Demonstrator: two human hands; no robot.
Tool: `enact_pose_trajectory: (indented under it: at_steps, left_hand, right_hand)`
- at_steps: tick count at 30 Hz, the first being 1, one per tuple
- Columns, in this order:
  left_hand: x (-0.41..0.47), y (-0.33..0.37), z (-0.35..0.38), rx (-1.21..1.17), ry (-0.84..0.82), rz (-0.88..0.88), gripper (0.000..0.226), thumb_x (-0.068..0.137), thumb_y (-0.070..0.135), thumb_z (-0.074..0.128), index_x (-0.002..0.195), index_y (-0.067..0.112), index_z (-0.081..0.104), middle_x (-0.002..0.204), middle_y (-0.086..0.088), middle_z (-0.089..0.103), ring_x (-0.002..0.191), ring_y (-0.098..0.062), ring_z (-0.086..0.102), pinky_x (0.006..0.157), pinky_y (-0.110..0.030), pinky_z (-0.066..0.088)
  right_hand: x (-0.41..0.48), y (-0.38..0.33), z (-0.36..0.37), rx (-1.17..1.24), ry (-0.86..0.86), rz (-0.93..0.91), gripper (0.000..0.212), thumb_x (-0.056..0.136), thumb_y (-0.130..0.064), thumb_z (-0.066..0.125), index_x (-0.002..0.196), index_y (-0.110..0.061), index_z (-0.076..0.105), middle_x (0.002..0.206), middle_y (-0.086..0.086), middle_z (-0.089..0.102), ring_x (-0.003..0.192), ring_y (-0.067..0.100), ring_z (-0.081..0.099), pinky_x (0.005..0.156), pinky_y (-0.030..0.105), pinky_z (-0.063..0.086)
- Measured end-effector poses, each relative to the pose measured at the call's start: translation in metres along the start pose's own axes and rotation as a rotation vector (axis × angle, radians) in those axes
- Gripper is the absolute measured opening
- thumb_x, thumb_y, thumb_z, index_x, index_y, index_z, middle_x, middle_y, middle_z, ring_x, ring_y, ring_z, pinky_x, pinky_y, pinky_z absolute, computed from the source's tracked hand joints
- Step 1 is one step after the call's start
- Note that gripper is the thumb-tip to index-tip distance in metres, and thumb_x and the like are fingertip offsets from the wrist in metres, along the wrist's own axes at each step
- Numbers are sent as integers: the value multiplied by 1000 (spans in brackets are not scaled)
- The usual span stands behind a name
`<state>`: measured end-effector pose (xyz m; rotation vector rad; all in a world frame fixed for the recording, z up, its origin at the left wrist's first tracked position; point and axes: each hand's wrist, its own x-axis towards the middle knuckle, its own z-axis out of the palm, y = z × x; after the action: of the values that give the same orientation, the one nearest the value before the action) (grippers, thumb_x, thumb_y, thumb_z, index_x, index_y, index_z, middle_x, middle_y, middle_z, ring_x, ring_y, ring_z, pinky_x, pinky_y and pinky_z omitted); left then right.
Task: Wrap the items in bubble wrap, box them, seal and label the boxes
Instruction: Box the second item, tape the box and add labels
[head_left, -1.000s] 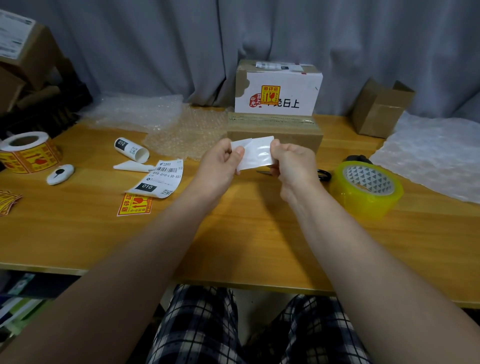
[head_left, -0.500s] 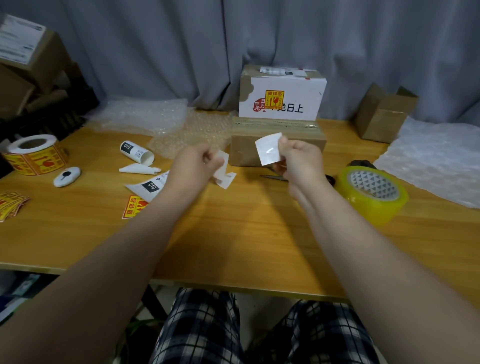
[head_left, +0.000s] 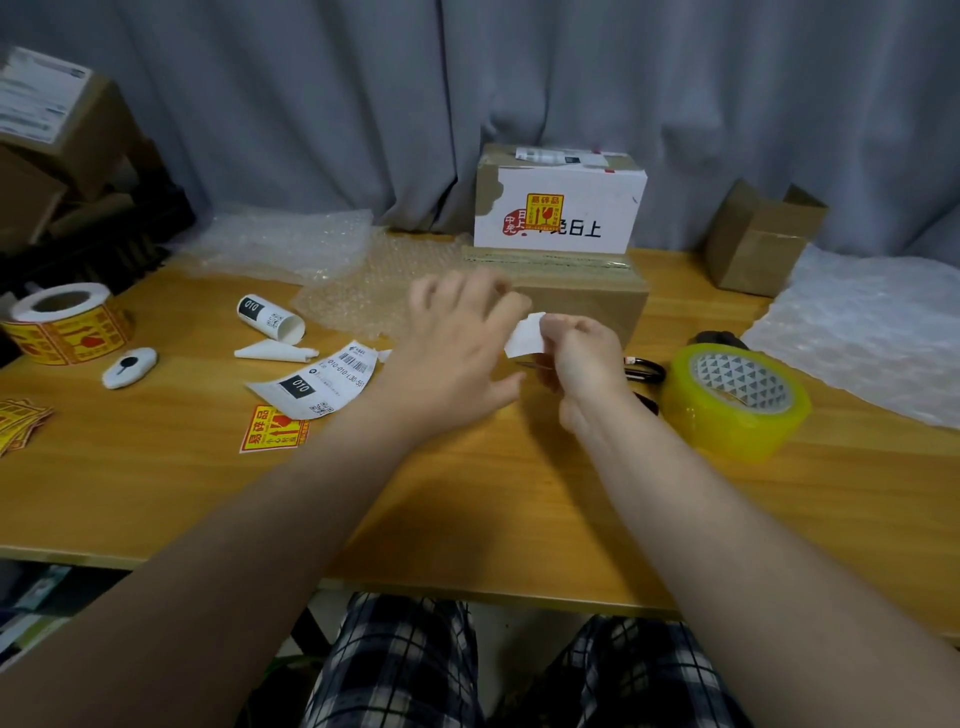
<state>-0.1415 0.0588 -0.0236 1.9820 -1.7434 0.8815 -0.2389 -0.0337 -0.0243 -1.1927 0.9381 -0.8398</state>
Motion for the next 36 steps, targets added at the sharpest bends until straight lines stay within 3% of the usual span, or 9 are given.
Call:
enact_pose_trajectory:
  at_steps: [4, 8, 12, 17, 21, 24, 29, 32, 36]
  left_hand:
    - [3, 12, 14, 131, 6, 44, 26, 70, 29, 66, 90, 13, 62, 107, -8, 58, 104, -24, 37, 88, -41, 23]
    - [1, 17, 19, -21, 82, -14, 8, 74, 22, 63, 80, 17, 66, 104, -2, 59, 105, -21, 37, 89, -39, 20]
    - [-2, 14, 24, -283, -3, -335, 2, 83, 26, 65, 84, 25, 65, 110, 8, 48, 111, -14, 33, 92, -30, 15]
    - [4, 8, 29, -900, -2, -709, 10, 83, 29, 69, 76, 33, 63, 104, 7, 45, 115, -15, 40, 103, -34, 29]
    - [14, 11, 34, -1017, -37, -713, 7, 84, 30, 68, 79, 34, 66, 100, 8, 47, 116, -18, 45, 105, -42, 35]
    - [23, 4, 41, -759, -41, -693, 16, 84, 37, 67, 95, 27, 72, 99, 14, 50, 116, -19, 44, 104, -45, 34]
    - [42, -21, 45, -431, -67, -448, 53, 93, 41, 52, 138, 15, 46, 143, 0, 42, 135, -20, 30, 115, -39, 21]
    - [48, -36, 56, -429, -223, -255, 61, 92, 48, 49, 143, 18, 38, 152, 0, 33, 142, -18, 21, 117, -38, 10]
    - [47, -41, 70, -450, -199, -250, 71, 78, 52, 67, 137, 19, 45, 140, -1, 43, 132, -19, 31, 110, -34, 24]
  right_hand:
    - [-3, 2, 1, 2, 17, -17, 14, 90, -7, 50, 100, -13, 58, 84, 1, 55, 76, 15, 49, 67, 28, 44]
    - [-2, 2, -5, 22, 48, 44, 24, 90, -4, 48, 109, -14, 58, 89, 2, 57, 78, 16, 51, 71, 30, 44]
    - [4, -5, -18, 261, 110, 160, 19, 93, -15, 43, 106, -15, 57, 75, 5, 56, 61, 16, 51, 55, 28, 42]
    - [13, -2, -33, -61, -186, -12, 21, 88, -21, 63, 108, -17, 58, 103, 4, 66, 97, 15, 63, 73, 24, 50]
    - [20, -2, -32, -172, -170, -196, 4, 88, -15, 68, 89, -13, 65, 82, 3, 69, 71, 6, 64, 62, 17, 51]
    - [34, 0, -29, -297, -95, -273, 13, 89, -18, 67, 76, -17, 65, 84, 7, 71, 81, 18, 67, 76, 31, 56]
    - [53, 4, -23, -391, -8, -290, 15, 88, -21, 68, 74, -18, 65, 83, 5, 70, 84, 19, 67, 85, 40, 55]
    - [56, 9, -18, -403, -4, -300, 18, 87, -22, 70, 70, -20, 63, 77, 2, 68, 80, 19, 66, 83, 40, 55]
    - [62, 13, -13, -413, 23, -325, 18, 85, -27, 71, 72, -17, 65, 74, -1, 65, 77, 18, 65, 77, 41, 57]
